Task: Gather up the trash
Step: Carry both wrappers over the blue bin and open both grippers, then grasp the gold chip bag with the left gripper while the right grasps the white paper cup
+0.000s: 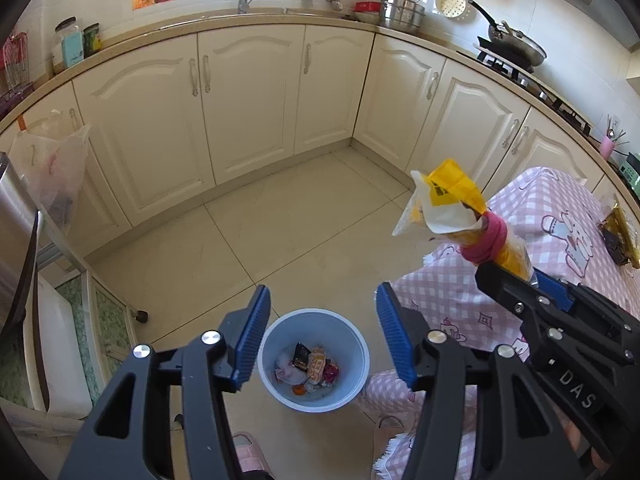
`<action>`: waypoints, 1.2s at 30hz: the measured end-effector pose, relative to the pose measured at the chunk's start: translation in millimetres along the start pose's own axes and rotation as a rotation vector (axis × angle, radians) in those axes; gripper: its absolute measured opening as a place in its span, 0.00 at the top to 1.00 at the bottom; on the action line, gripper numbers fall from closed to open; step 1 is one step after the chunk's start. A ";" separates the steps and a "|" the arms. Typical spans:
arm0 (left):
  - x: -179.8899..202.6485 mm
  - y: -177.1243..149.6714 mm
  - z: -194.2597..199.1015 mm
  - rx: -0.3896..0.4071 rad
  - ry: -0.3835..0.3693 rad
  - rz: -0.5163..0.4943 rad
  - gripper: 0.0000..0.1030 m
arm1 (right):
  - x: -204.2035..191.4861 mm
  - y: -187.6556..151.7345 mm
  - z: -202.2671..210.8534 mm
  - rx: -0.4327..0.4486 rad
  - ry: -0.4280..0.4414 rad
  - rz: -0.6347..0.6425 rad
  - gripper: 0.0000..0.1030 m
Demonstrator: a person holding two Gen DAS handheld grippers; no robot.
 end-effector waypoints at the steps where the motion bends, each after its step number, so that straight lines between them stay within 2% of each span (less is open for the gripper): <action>1: -0.5 -0.8 1.4 0.001 0.006 0.001 0.46 | 0.3 0.8 -0.4 -0.001 0.001 0.003 0.71; 8: -13.7 -2.4 8.0 0.007 0.034 0.023 0.46 | -10.6 5.6 -7.8 0.004 0.021 0.008 0.70; 10: -16.1 -2.2 9.7 0.008 0.040 0.025 0.46 | -13.3 7.5 -8.3 0.022 0.024 0.006 0.67; 15: -17.7 -0.4 11.5 0.008 0.052 0.034 0.44 | -16.5 12.2 -11.0 0.055 -0.007 0.019 0.50; 20: -9.9 2.9 15.2 0.014 0.047 0.019 0.44 | -9.5 12.5 -2.0 0.069 -0.018 0.016 0.48; 30: 38.4 18.2 44.0 0.067 0.011 -0.048 0.44 | 25.7 18.4 51.4 0.146 -0.058 -0.030 0.47; 36: 98.5 29.1 63.5 0.109 -0.052 -0.116 0.42 | 67.3 18.5 101.0 0.219 -0.115 -0.067 0.46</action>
Point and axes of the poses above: each gripper's, at about its wrist camera, not at the fingertips, and z roughly against the way its jaws point, x to its right, y to its top, the point moved 1 cm from there along -z, roughly the way its jaws point, and after that the axes turned 10 degrees about -z, right-handed, at the moved point
